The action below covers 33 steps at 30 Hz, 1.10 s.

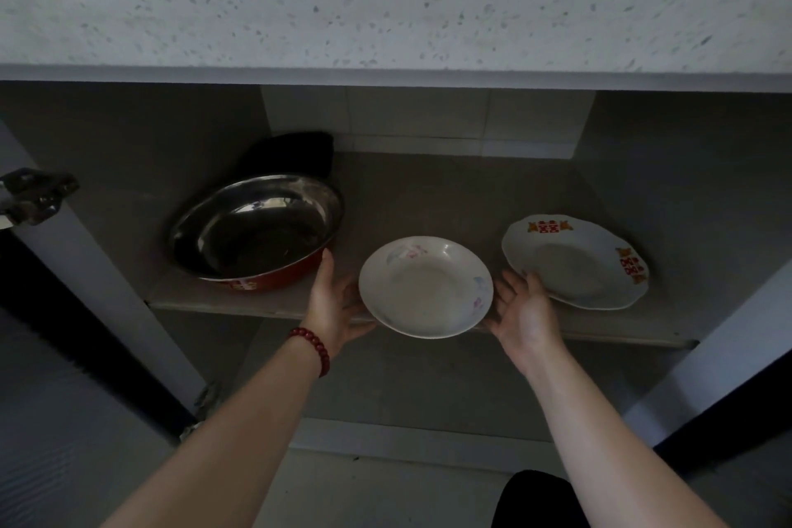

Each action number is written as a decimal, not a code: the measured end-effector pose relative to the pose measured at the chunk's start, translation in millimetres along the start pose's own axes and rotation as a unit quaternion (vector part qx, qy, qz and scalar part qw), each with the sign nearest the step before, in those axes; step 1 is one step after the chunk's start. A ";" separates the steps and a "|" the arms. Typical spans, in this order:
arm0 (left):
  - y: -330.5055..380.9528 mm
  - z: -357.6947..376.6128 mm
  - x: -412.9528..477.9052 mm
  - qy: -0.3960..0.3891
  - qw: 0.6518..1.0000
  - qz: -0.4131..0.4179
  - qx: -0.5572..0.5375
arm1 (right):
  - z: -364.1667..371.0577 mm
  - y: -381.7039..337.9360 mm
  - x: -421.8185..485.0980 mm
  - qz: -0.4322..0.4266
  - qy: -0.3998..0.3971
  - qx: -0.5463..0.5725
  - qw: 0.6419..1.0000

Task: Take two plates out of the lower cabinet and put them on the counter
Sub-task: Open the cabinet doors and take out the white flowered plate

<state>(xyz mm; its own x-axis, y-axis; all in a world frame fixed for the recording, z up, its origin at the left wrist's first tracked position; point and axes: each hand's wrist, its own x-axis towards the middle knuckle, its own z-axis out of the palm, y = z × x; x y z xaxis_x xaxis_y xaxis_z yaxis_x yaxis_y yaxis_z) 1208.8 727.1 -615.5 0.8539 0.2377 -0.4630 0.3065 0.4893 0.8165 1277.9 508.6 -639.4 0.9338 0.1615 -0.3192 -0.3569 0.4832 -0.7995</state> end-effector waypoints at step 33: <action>152.8 81.7 -323.3 0.156 0.961 -0.218 -0.065 | 93.4 -189.7 -290.6 0.166 0.090 -0.116 0.975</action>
<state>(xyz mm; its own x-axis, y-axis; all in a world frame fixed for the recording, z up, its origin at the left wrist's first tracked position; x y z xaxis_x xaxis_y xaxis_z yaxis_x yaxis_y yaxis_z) 1013.9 656.5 -312.9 0.4818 0.2167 -0.8491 0.5347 0.6949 0.4808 1076.5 450.4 -347.5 0.7540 0.1126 -0.6472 -0.6542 0.2189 -0.7240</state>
